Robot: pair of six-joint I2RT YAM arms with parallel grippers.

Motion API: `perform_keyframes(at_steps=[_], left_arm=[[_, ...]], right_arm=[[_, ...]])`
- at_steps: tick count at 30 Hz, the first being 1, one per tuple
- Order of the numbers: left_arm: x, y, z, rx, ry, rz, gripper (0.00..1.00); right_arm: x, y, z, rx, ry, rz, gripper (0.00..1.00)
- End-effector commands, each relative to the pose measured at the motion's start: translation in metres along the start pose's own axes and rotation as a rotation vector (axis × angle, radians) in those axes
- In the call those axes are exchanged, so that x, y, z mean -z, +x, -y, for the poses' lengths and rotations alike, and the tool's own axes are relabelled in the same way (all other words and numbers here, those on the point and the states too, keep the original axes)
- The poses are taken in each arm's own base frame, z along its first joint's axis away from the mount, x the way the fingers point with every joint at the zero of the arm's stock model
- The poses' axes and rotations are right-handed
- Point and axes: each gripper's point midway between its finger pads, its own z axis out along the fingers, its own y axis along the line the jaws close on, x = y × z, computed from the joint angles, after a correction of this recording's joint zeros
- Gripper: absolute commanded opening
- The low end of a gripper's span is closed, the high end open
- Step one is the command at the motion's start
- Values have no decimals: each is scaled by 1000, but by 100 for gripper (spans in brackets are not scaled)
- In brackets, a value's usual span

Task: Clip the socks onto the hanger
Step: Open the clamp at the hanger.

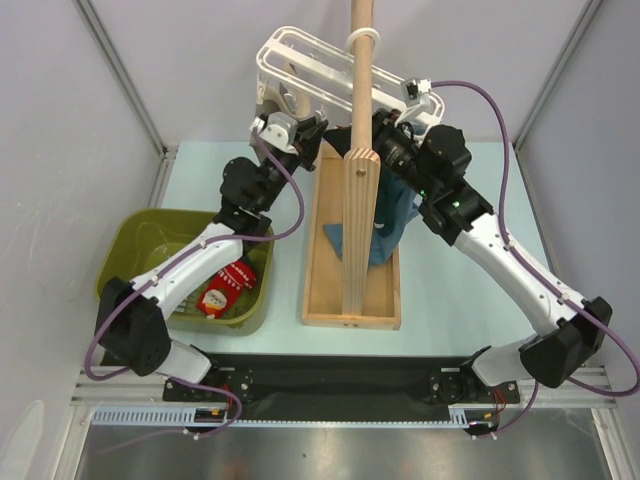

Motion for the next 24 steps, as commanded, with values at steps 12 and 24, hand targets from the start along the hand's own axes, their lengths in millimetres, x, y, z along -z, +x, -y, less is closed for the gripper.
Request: perform_keyframes(at_steps=[12, 24], left_arm=[[25, -50, 26, 81, 171, -46, 14], [30, -60, 31, 81, 206, -95, 13]], right_arm=[[-36, -36, -9, 67, -7, 137, 49], [-39, -26, -2, 132, 64, 103, 51]])
